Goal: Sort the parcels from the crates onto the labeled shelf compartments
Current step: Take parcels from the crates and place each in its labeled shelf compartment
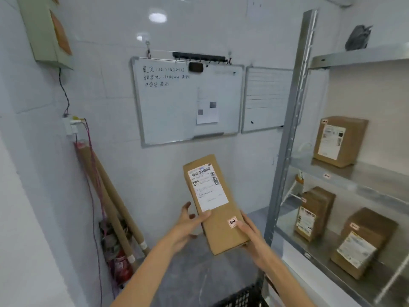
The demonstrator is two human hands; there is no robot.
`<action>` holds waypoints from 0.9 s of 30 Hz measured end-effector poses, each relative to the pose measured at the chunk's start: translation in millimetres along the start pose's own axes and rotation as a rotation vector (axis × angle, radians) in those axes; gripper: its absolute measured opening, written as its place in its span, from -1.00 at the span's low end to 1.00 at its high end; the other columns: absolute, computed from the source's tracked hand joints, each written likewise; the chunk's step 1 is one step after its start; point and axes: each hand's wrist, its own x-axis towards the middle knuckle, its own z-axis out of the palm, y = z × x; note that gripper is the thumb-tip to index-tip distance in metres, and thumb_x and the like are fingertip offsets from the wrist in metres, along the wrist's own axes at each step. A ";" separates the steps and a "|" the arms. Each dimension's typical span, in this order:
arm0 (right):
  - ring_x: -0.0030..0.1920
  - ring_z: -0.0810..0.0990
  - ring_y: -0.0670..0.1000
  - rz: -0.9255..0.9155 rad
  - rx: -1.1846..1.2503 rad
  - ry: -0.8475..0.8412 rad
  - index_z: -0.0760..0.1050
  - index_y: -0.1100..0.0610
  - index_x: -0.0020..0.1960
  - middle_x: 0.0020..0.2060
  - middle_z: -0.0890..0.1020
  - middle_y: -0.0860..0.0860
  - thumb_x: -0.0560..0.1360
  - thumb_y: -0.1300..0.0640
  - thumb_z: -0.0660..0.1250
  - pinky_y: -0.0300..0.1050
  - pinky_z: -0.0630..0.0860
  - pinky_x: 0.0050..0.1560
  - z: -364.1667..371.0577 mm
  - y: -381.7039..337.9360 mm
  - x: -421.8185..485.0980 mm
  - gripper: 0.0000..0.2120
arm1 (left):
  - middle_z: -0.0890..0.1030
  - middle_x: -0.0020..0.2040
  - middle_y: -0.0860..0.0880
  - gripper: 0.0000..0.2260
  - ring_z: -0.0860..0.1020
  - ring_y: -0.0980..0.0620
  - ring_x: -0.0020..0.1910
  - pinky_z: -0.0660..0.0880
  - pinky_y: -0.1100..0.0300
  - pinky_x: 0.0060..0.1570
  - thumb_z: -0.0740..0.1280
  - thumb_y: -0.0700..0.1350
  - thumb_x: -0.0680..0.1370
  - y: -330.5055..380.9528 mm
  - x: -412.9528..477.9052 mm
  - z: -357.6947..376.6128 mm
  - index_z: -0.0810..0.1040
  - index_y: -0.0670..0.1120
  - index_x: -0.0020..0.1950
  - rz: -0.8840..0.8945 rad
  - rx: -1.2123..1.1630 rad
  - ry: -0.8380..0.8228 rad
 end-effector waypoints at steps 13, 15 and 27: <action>0.37 0.35 0.15 -0.181 0.157 0.397 -0.11 -0.25 0.50 0.35 0.34 0.01 0.35 -0.17 0.44 0.26 0.41 0.26 -20.5 -27.5 -66.3 -0.07 | 0.52 0.24 -0.12 -0.13 0.52 -0.12 0.22 0.55 -0.19 0.03 0.50 -0.01 0.26 12.6 7.0 103.6 0.09 0.12 0.45 0.145 -0.533 -0.132; 0.30 0.42 0.14 -0.221 0.221 0.480 -0.05 -0.20 0.50 0.26 0.40 0.02 0.33 -0.04 0.42 0.26 0.44 0.25 -21.2 -32.8 -73.8 -0.10 | 0.52 0.25 -0.09 -0.11 0.53 -0.09 0.21 0.55 -0.18 0.06 0.52 0.02 0.23 6.5 2.2 115.7 0.10 0.14 0.44 0.168 -0.523 -0.150; 0.21 0.50 0.08 -0.327 0.165 0.708 0.17 -0.09 0.43 0.25 0.42 0.08 0.33 -0.21 0.38 0.00 0.61 -0.05 -71.6 -61.7 -151.5 -0.25 | 0.61 0.16 -0.17 -0.37 0.58 -0.11 0.16 0.57 0.01 -0.01 0.41 -0.02 0.41 11.7 19.2 82.9 0.23 0.03 0.42 0.139 -0.310 -0.420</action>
